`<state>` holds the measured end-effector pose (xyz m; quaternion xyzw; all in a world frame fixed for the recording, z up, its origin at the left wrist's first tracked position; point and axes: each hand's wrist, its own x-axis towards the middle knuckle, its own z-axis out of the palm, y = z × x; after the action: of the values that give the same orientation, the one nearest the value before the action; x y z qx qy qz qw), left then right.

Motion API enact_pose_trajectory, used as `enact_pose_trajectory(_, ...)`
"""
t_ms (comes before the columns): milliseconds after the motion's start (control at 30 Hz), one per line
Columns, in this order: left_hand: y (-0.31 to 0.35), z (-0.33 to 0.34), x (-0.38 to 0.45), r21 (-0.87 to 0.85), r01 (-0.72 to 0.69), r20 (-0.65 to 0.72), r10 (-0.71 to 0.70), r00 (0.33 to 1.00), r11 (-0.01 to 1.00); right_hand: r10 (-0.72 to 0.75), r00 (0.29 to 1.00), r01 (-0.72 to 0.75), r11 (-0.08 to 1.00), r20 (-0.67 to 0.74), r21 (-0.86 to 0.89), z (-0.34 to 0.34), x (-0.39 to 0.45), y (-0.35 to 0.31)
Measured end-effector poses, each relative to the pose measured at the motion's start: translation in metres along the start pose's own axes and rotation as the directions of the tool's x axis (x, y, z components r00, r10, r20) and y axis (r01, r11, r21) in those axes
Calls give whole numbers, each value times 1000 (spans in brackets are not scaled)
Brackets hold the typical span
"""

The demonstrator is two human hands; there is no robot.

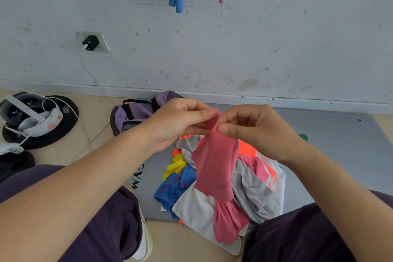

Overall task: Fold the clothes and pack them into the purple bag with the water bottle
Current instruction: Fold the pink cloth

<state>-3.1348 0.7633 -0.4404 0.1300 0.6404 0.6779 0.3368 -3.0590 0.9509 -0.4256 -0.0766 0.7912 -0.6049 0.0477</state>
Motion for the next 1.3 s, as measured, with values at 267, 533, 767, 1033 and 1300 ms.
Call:
enact_pose_trajectory(267, 3, 3, -3, -53, -6, 54, 9, 999, 999, -107, 954, 70, 988, -279, -139, 8, 1, 4)
enact_pose_trajectory(533, 2, 4, -7, 5, -74, 96, 73, 993, 997, -92, 964, 66, 991, -250, -113, 4, 1, 2)
enact_pose_trajectory(767, 10, -4, -10, 191, -98, 184, 63, 981, 977, 40, 999, -43, 992, 29, 117, -5, 0, 1)
enact_pose_trajectory(1033, 18, -12, -9, 180, -231, -3, 236, 972, 956, 206, 957, -185, 976, 204, -114, -15, 3, 15)
enact_pose_trajectory(1300, 18, -44, -3, 683, -199, -31, 300, 954, 703, 215, 975, -198, 952, 49, -234, -28, 6, 23)
